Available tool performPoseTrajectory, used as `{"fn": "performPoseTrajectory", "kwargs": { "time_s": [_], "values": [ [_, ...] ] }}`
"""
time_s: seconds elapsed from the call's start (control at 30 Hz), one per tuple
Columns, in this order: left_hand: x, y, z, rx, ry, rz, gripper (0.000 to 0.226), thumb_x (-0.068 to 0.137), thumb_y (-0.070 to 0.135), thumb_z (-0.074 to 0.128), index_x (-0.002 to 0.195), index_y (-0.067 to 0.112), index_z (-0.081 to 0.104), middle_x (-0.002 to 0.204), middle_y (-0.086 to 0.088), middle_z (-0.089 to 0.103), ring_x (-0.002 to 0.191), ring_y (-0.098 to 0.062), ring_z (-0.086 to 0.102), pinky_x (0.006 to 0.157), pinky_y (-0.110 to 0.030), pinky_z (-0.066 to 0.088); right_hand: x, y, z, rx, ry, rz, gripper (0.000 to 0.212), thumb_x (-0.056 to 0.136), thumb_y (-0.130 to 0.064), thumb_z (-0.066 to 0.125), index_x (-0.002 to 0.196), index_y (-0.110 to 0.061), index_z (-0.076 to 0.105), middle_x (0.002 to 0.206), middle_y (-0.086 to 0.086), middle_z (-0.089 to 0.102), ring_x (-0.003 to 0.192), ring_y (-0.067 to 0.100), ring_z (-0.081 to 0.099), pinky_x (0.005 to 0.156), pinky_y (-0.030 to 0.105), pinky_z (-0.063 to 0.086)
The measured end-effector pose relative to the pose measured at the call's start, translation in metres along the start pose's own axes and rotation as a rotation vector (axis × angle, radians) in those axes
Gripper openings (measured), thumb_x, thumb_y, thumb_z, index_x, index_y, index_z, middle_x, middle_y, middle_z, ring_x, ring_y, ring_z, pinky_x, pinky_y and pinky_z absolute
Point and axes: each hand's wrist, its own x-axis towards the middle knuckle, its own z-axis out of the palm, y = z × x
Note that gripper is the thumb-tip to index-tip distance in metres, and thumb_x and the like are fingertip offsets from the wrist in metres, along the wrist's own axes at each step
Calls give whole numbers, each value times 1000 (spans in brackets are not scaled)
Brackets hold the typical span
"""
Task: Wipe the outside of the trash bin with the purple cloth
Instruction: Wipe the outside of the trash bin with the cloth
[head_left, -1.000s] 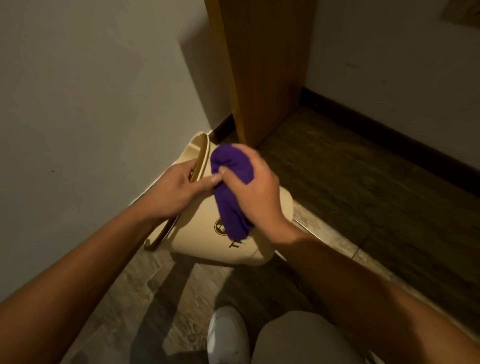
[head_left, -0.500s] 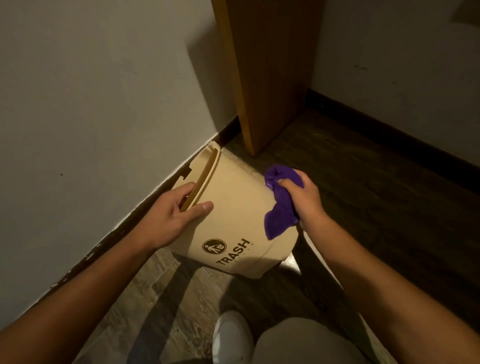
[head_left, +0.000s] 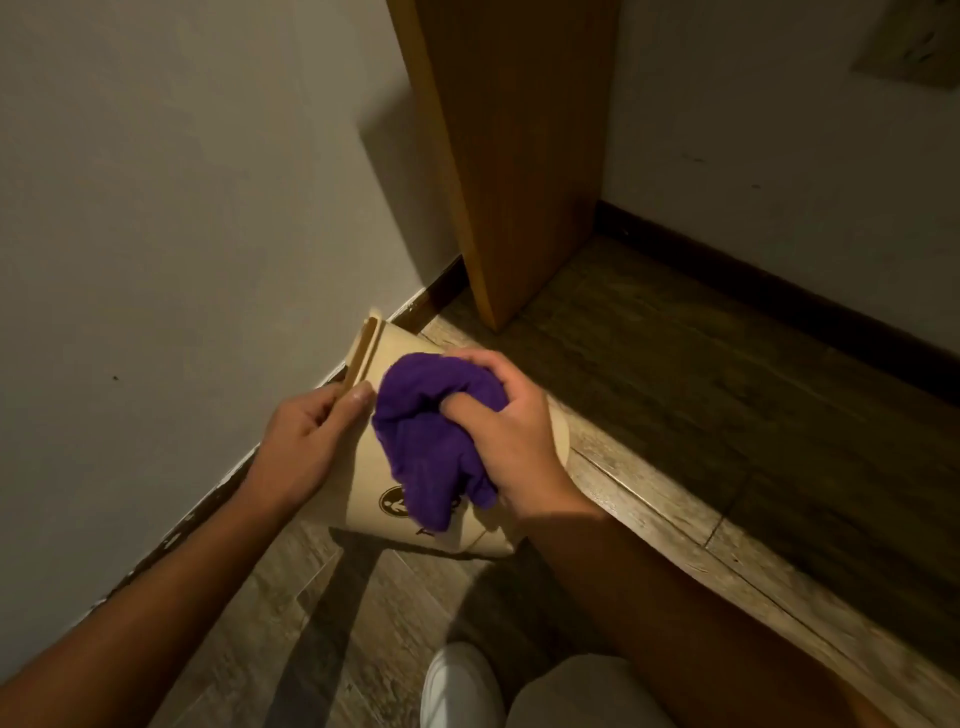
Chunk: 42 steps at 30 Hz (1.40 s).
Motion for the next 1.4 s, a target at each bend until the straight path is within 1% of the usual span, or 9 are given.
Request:
{"fn": "performPoseTrajectory", "kwargs": {
  "time_s": [0.2,0.37,0.47,0.6,0.7,0.8,0.97,1.2,1.4],
  "values": [
    [9,8,-32,-82,-264,-116,20,94,45,57,111,43,68,102,22,70,98,-18,64,77,-40,49,48,-15,-68,203,347,155,37,81,-21,76,118,-29,71,113,7,76,97,26,77,67,33,61],
    [15,17,-21,-91,-104,-138,29,72,23,51,93,8,64,97,-19,64,95,-48,58,76,-47,46,55,12,-61,267,217,386,41,81,-40,79,120,-28,71,124,11,73,109,37,71,79,46,61],
    [10,12,-17,-109,7,-132,15,71,21,49,77,15,62,84,-17,61,84,-42,56,73,-45,43,55,16,-47,323,227,441,54,76,-58,81,120,-29,71,116,8,77,107,36,72,87,49,60],
    [3,2,-16,-116,60,-86,16,74,20,49,76,8,59,78,-20,58,82,-46,55,73,-46,43,59,21,-42,-45,243,256,21,92,-53,68,104,-37,74,111,1,75,101,24,73,79,38,61],
    [1,3,-13,-128,64,-60,12,77,20,49,72,14,59,73,-9,57,77,-38,54,71,-45,44,54,36,-44,-348,288,75,28,101,-46,59,127,-35,62,130,-7,63,114,17,62,87,33,54],
    [-1,4,-9,-122,48,-18,14,81,21,47,72,19,58,70,6,58,76,-28,54,71,-40,45,45,42,-44,-542,428,-128,25,102,-41,58,126,-34,56,131,-4,57,116,17,58,88,34,54],
    [0,-2,-10,-105,48,-7,14,81,21,48,71,15,56,66,13,58,72,-22,53,67,-36,46,14,52,-19,-654,217,-148,94,79,-88,50,154,-34,34,154,-10,39,132,7,40,95,24,42],
    [-8,-9,-5,-12,27,83,34,86,50,47,70,23,59,72,20,63,72,1,57,65,-28,40,59,18,13,-478,168,-155,53,94,-48,66,144,-50,47,147,-14,52,130,13,51,104,46,51],
    [3,-4,4,48,200,95,54,99,60,47,75,15,65,71,8,64,66,2,57,57,-7,38,25,22,30,-515,35,-422,58,82,-25,74,132,-48,57,148,-16,42,132,7,46,102,20,47]
  ]
}}
